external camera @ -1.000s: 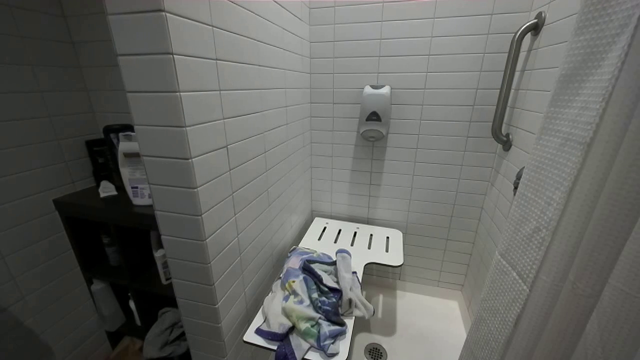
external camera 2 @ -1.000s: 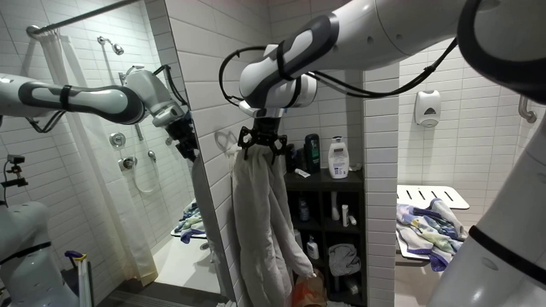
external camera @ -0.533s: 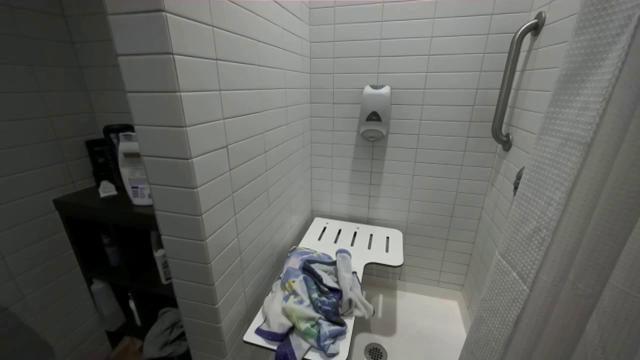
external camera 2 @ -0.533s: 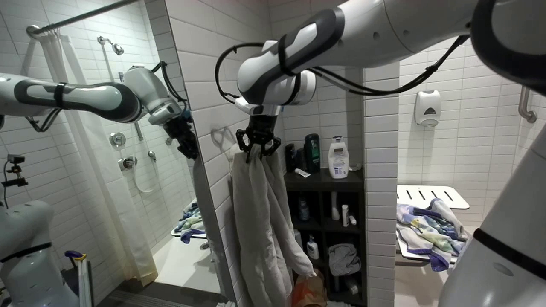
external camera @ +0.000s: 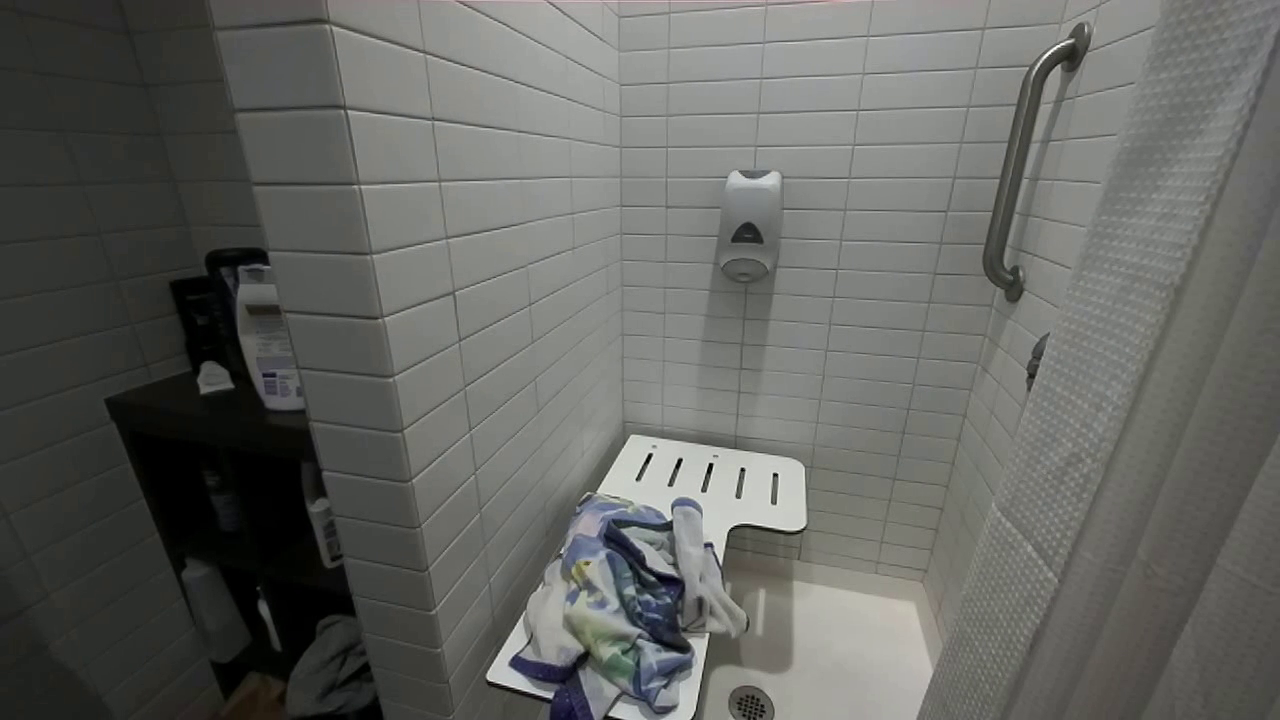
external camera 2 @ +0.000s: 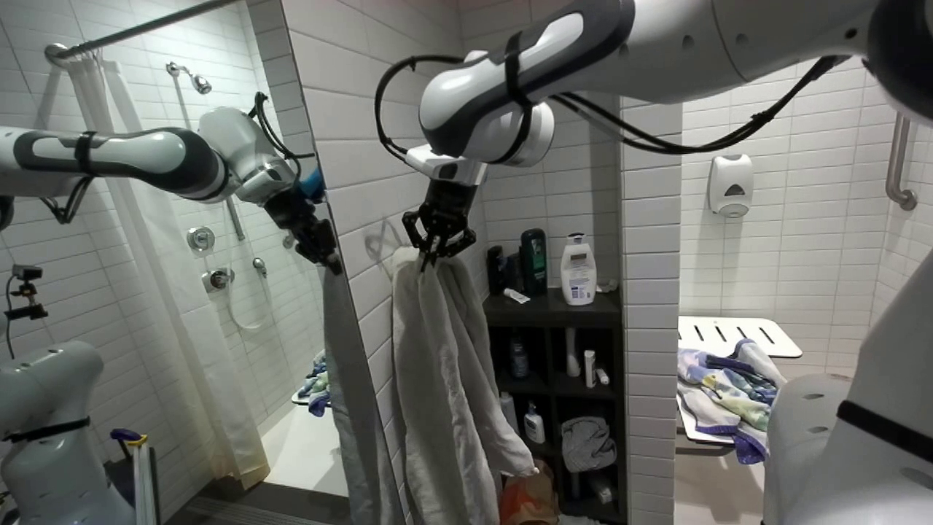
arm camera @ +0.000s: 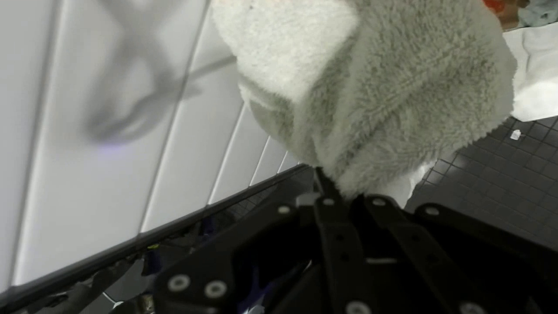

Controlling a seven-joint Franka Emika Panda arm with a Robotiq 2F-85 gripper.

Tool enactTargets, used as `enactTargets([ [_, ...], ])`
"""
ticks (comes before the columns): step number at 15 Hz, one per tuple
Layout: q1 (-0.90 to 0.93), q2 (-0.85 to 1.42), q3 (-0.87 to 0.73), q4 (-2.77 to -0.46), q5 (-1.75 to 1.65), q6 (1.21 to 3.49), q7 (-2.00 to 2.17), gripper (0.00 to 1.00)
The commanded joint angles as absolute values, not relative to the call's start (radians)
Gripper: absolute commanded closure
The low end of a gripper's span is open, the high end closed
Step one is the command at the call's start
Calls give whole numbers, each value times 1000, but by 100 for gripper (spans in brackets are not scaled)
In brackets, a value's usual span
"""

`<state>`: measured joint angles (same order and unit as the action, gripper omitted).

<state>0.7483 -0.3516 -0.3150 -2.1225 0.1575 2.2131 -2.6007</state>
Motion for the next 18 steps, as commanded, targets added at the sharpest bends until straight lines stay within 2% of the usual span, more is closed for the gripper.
enactTargets([
  [1,846,-408,-402,-2135,114,2188,-2601,98],
  [6,877,-403,-451,-2119,94,2165,-2601,98],
  [14,843,-391,-429,-2098,109,2121,-2571,98],
  [15,708,-372,-311,-2089,171,2094,-2595,98],
  [18,576,-416,-163,-2092,138,2032,-2498,98],
])
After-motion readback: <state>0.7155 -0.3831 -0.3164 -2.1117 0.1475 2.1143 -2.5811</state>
